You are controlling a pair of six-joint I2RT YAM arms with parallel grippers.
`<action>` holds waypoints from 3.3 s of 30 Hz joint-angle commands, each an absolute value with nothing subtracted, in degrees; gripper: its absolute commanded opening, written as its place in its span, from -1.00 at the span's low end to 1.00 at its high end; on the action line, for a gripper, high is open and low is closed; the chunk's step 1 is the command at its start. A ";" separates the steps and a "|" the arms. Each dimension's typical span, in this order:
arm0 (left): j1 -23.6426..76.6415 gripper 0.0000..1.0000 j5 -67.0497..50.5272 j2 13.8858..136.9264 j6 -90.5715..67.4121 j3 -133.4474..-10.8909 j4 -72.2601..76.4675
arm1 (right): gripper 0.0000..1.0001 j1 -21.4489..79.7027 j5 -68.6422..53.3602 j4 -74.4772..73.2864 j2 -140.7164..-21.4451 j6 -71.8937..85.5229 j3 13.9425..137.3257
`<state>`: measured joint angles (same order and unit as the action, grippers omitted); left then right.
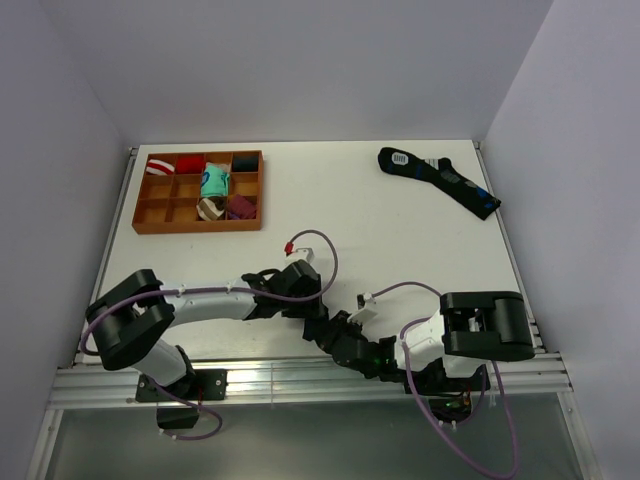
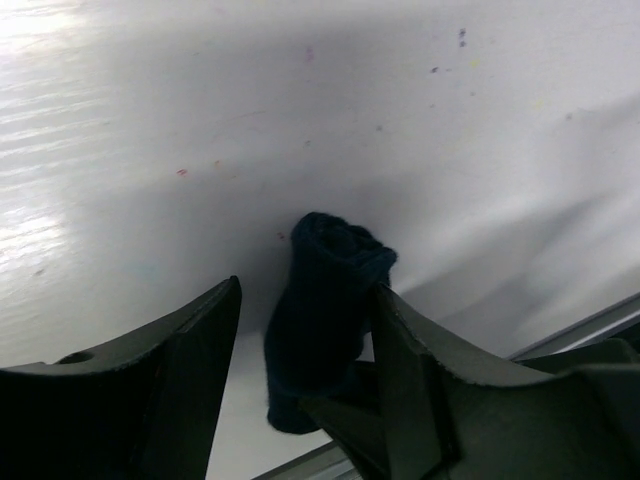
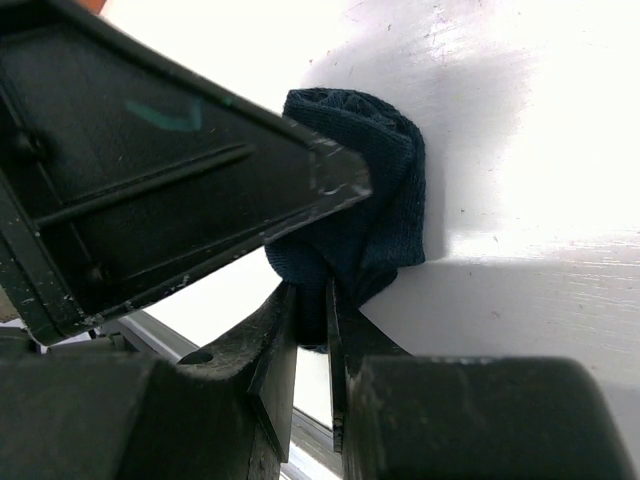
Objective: Roll the socks
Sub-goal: Roll the sock at the center of the board, then pick up the sock at the center of the board.
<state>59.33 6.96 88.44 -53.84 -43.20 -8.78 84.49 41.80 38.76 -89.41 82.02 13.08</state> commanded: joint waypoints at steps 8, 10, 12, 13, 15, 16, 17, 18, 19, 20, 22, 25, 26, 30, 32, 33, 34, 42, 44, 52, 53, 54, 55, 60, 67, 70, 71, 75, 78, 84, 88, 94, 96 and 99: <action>59.33 0.23 10.81 85.96 -53.00 -41.31 -18.72 | -0.62 84.11 32.87 21.35 -95.10 79.37 9.67; 59.33 0.23 10.37 86.83 -52.82 -41.57 -18.20 | -0.62 84.20 32.78 21.36 -95.45 79.45 9.67; 59.33 0.20 9.76 87.88 -52.73 -41.92 -18.02 | -0.62 84.11 32.70 21.18 -95.36 79.37 9.76; 59.33 0.20 9.67 88.15 -52.73 -42.01 -18.02 | -0.62 84.11 32.70 21.01 -95.27 79.45 9.67; 59.41 0.19 8.97 88.50 -52.56 -42.01 -17.58 | -0.62 84.02 32.70 21.18 -95.19 79.54 9.49; 59.41 0.18 8.79 88.77 -52.56 -42.10 -17.58 | -0.62 84.11 32.61 21.36 -95.27 79.54 9.41; 59.41 0.18 8.53 89.03 -52.21 -42.36 -17.75 | -0.62 83.94 32.52 21.27 -95.27 79.45 9.40; 59.50 0.16 8.44 89.64 -52.03 -42.89 -18.19 | -0.62 84.02 32.52 21.18 -95.36 79.45 9.58; 59.76 0.16 8.18 90.00 -51.60 -43.15 -18.28 | -0.62 83.94 32.52 21.27 -95.54 79.45 9.67; 59.94 0.16 8.17 90.35 -51.50 -43.42 -18.54 | -0.62 83.85 32.52 21.44 -95.54 79.45 9.58; 60.47 0.15 8.00 91.23 -51.42 -44.03 -19.07 | -0.62 83.85 32.34 21.71 -95.89 79.45 9.58; 61.17 0.13 7.91 92.37 -51.59 -44.47 -19.42 | -0.62 83.85 32.34 21.80 -95.80 79.37 9.67; 61.35 0.12 7.82 92.55 -51.59 -44.47 -19.42 | -0.62 83.76 32.34 21.62 -95.80 79.37 9.49; 62.05 0.08 8.70 93.60 -51.59 -45.00 -21.00 | -0.62 83.67 32.17 22.15 -95.80 79.37 9.23; 62.23 0.07 9.66 93.95 -51.50 -45.52 -22.50 | -0.62 83.58 32.08 22.59 -95.89 79.37 9.05; 62.31 0.05 9.93 94.13 -51.42 -45.70 -23.20 | -0.62 83.58 32.08 22.67 -95.98 79.37 9.05; 62.58 0.04 10.37 94.22 -51.50 -45.88 -24.25 | -0.62 83.58 32.08 22.68 -95.98 79.37 9.05; 63.72 -0.01 12.74 95.18 -51.77 -47.28 -28.47 | -0.62 83.41 31.91 22.94 -96.06 79.01 9.05; 63.98 -0.04 12.83 95.88 -51.85 -47.55 -29.00 | -0.62 83.32 31.82 23.11 -96.15 78.93 9.14; 64.69 -0.37 12.22 97.56 -51.86 -47.37 -29.27 | -0.62 83.23 31.64 23.38 -96.50 78.66 9.23; 64.77 -0.45 12.39 98.08 -51.86 -47.46 -29.27 | -0.62 83.23 31.64 23.29 -96.42 78.58 9.32; 64.86 -0.68 12.48 98.35 -51.86 -47.55 -29.44 | -0.62 83.23 31.55 23.20 -96.24 78.49 9.40; 64.86 -0.80 12.57 98.70 -52.03 -47.64 -29.44 | -0.62 83.15 31.55 23.20 -96.15 78.40 9.40; 64.95 -0.99 13.36 99.67 -53.00 -47.02 -28.65 | -0.43 83.23 31.73 20.66 -93.53 78.22 9.84; 64.86 -0.99 14.85 100.28 -53.79 -46.23 -27.69 | 0.09 83.14 33.75 5.39 -77.72 78.04 11.86; 64.78 -0.99 14.94 99.85 -54.32 -45.70 -26.81 | 0.13 83.15 35.68 -6.74 -66.47 79.71 12.74; 64.60 -0.99 14.68 99.15 -54.23 -45.36 -26.37 | 0.14 83.14 36.21 -12.86 -63.57 80.33 13.27; 63.64 -0.99 14.50 97.39 -53.79 -44.83 -25.40 | 0.15 82.01 35.07 -17.48 -48.82 80.24 12.22; 62.67 -0.99 14.42 95.28 -53.62 -44.21 -24.96 | 0.12 81.65 36.56 -26.17 -43.69 81.38 15.11; 60.03 -0.99 16.96 90.97 -53.00 -44.91 -25.83 | 0.13 80.60 38.67 -32.78 -40.35 75.95 22.49; 57.92 -0.99 19.51 88.51 -51.77 -47.98 -27.86 | 0.14 75.61 35.52 -29.64 -39.55 66.64 25.13; 53.45 -0.99 23.02 83.16 -49.14 -52.54 -31.46 | 0.13 67.34 27.78 -24.53 -40.17 56.09 26.19; 50.55 -0.99 24.25 81.83 -47.82 -54.40 -33.39 | 0.13 64.78 24.54 -23.04 -39.99 53.02 26.54; 45.63 -0.99 25.05 79.37 -45.36 -58.79 -34.28 | 0.15 60.93 19.37 -20.05 -40.43 49.06 26.89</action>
<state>49.34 21.30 83.31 -48.97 -53.65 -32.38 64.31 25.71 -25.04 -40.23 57.04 23.66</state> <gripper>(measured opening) 0.072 0.571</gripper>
